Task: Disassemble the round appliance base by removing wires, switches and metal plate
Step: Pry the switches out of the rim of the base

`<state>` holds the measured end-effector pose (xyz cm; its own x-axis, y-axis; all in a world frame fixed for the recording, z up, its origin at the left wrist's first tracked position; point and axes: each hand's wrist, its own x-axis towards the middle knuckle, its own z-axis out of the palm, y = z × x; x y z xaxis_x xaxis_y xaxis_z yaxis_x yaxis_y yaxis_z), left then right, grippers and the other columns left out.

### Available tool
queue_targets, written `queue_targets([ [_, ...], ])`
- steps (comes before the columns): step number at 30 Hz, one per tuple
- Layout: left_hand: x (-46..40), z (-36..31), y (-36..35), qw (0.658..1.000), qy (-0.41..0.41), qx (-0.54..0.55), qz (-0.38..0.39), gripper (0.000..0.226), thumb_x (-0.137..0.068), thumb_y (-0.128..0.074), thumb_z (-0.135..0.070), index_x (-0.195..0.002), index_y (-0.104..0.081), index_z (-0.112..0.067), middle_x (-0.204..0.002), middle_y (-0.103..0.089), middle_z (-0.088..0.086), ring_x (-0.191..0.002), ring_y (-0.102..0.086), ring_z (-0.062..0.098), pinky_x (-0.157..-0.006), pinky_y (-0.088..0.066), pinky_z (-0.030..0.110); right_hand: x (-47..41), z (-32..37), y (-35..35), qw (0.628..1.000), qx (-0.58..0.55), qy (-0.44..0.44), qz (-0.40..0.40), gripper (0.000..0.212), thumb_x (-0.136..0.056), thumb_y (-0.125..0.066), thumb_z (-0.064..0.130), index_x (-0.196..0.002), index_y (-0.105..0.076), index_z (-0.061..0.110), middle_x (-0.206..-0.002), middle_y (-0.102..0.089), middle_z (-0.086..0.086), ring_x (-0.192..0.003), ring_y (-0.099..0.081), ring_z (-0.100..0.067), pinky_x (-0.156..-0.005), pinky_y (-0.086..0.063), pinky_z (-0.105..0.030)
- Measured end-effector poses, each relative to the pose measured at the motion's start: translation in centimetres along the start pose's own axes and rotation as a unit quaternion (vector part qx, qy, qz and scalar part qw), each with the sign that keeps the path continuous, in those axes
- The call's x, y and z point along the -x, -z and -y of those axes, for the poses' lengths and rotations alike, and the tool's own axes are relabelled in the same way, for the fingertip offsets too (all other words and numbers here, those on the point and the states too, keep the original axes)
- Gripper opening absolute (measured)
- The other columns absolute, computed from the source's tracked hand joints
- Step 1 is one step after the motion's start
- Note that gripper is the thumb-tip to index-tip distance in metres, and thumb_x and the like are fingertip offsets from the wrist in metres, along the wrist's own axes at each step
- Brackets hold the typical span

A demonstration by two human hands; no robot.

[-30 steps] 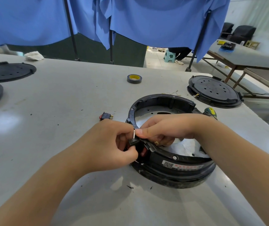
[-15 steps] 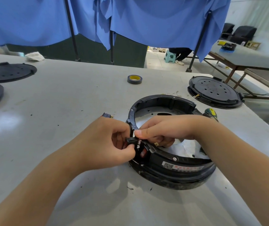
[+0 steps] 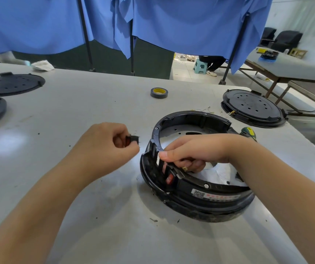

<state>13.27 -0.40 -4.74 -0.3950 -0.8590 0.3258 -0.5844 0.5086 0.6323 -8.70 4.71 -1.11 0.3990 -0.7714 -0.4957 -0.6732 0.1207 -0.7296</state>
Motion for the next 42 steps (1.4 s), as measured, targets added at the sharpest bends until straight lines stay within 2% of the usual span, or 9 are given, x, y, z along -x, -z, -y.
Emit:
queue_targets([
  [3,-0.6,1.0,-0.6,0.996,0.038,-0.064,-0.04,0.026,-0.077,-0.061,-0.034,-0.063,-0.056,-0.014,-0.056,-0.056,-0.001,-0.055,-0.051,0.015,-0.053,-0.038,0.029,0.0,0.0,0.1,1.0,0.004,0.001,-0.001,0.05,-0.1,-0.042,0.043,-0.057,-0.035,0.017,-0.047,-0.032,0.007,-0.045,-0.019,-0.012,-0.047,-0.019,-0.024],
  [8,-1.1,2.3,-1.7,0.987,0.106,-0.119,0.036,0.031,-0.095,-0.043,-0.035,-0.079,-0.055,-0.012,-0.074,-0.061,0.004,-0.072,-0.057,0.023,-0.061,-0.04,0.033,-0.1,-0.1,0.2,1.0,0.004,0.001,0.009,0.051,-0.1,-0.04,0.044,-0.058,-0.036,0.016,-0.044,-0.032,0.009,-0.053,-0.024,-0.019,-0.05,-0.019,-0.027],
  [15,-1.4,3.1,-1.4,0.975,0.151,-0.158,0.042,0.035,-0.096,-0.035,-0.029,-0.07,-0.047,-0.008,-0.069,-0.054,0.008,-0.063,-0.051,0.024,-0.052,-0.035,0.03,-0.3,-0.2,0.4,1.0,0.0,-0.003,0.018,0.051,-0.099,-0.042,0.046,-0.058,-0.038,0.016,-0.043,-0.029,0.008,-0.048,-0.022,-0.017,-0.048,-0.02,-0.026],
  [18,-1.5,3.5,-1.6,0.973,0.148,-0.169,0.05,0.027,-0.097,-0.032,-0.027,-0.086,-0.051,-0.011,-0.078,-0.059,0.007,-0.074,-0.055,0.026,-0.058,-0.036,0.033,-0.5,-0.2,0.5,1.0,-0.007,-0.002,0.028,0.051,-0.095,-0.044,0.049,-0.058,-0.037,0.015,-0.041,-0.028,0.007,-0.058,-0.026,-0.023,-0.052,-0.019,-0.03],
  [22,-1.4,3.6,-2.2,0.98,0.12,-0.154,0.027,0.026,-0.1,-0.035,-0.032,-0.118,-0.048,-0.018,-0.092,-0.064,0.003,-0.086,-0.057,0.025,-0.067,-0.04,0.035,-0.8,-0.2,0.7,0.999,-0.009,-0.003,0.033,0.05,-0.09,-0.045,0.052,-0.058,-0.038,0.015,-0.041,-0.029,0.006,-0.058,-0.026,-0.023,-0.053,-0.018,-0.031],
  [29,-1.1,3.0,-2.6,0.984,0.091,-0.151,-0.005,0.034,-0.096,-0.048,-0.032,-0.127,-0.05,-0.019,-0.123,-0.053,0.002,-0.11,-0.053,0.024,-0.088,-0.045,0.039,-1.5,-0.1,1.1,1.0,-0.008,-0.011,-0.002,0.052,-0.091,-0.045,0.053,-0.058,-0.039,0.015,-0.042,-0.028,0.004,-0.05,-0.021,-0.017,-0.052,-0.019,-0.03],
  [34,-0.6,1.5,-2.4,0.994,0.002,-0.077,-0.072,0.019,-0.092,-0.055,-0.025,-0.111,-0.059,-0.02,-0.109,-0.056,-0.006,-0.096,-0.055,0.016,-0.077,-0.041,0.027,-1.7,0.1,1.3,1.0,0.001,-0.013,-0.023,0.051,-0.087,-0.048,0.056,-0.056,-0.041,0.016,-0.048,-0.031,0.0,-0.045,-0.024,-0.014,-0.048,-0.022,-0.025],
  [38,0.5,-0.9,-2.1,0.995,-0.1,-0.001,-0.024,0.008,-0.091,-0.059,-0.029,-0.096,-0.061,-0.024,-0.088,-0.059,-0.015,-0.078,-0.056,0.005,-0.065,-0.039,0.011,-1.9,0.3,1.7,0.999,-0.004,-0.017,-0.044,0.046,-0.095,-0.048,0.05,-0.066,-0.045,0.014,-0.058,-0.036,-0.003,-0.042,-0.024,-0.009,-0.046,-0.022,-0.021],
  [42,1.5,-2.2,-2.1,0.991,-0.131,0.014,0.016,0.029,-0.081,-0.048,-0.048,-0.086,-0.06,-0.022,-0.078,-0.061,-0.009,-0.076,-0.057,0.012,-0.067,-0.047,0.03,-1.8,0.5,1.7,0.998,0.007,-0.018,-0.059,0.041,-0.094,-0.049,0.051,-0.07,-0.054,0.018,-0.055,-0.045,0.004,-0.044,-0.027,-0.008,-0.045,-0.025,-0.019],
])
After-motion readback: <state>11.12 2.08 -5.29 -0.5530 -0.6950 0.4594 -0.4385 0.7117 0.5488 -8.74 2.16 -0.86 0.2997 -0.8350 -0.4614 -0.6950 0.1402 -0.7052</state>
